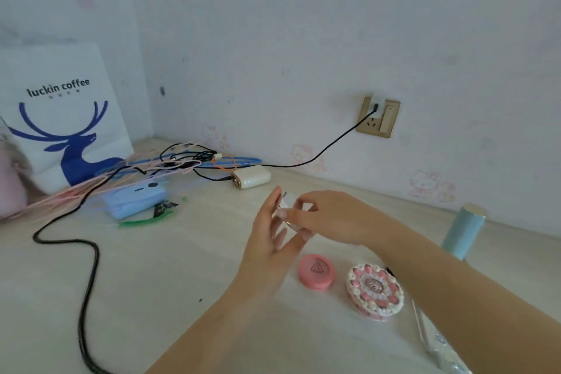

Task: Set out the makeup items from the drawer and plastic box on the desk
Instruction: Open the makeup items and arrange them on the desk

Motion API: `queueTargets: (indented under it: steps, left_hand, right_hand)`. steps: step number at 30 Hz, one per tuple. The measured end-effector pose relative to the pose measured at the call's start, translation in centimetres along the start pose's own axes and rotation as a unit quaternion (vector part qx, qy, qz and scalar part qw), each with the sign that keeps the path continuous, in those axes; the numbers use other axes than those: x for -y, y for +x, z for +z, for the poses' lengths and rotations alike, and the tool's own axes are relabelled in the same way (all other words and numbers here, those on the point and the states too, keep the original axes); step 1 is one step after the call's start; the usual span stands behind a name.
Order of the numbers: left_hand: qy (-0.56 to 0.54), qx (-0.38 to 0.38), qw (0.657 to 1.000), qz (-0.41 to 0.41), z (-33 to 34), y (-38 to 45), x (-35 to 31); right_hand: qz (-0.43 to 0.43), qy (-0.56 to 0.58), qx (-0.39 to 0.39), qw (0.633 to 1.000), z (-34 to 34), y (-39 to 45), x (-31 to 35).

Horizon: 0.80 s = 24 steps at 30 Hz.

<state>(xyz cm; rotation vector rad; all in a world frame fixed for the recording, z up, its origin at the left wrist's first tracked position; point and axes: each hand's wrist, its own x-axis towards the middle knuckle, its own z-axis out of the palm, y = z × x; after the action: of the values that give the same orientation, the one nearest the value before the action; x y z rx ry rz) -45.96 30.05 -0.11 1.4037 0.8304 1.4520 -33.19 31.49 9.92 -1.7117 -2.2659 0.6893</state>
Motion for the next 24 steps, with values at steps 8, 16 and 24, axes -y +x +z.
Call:
queueTargets:
  steps: [8,16,24]
  left_hand:
    - [-0.331,-0.032,0.930,-0.157,1.7,-1.5,-3.3]
    - [-0.361,0.035,0.895,-0.259,3.4,-2.2,-4.4]
    - [-0.395,0.060,0.888,-0.227,5.5,-3.4,-4.0]
  right_hand:
    - [-0.018,-0.019,-0.011,1.000,-0.9,-4.8,0.0]
    - [-0.114,-0.024,-0.087,0.989,-0.4,-7.3,-0.3]
    - [-0.095,-0.038,-0.150,0.983,0.7,-7.4,-0.8]
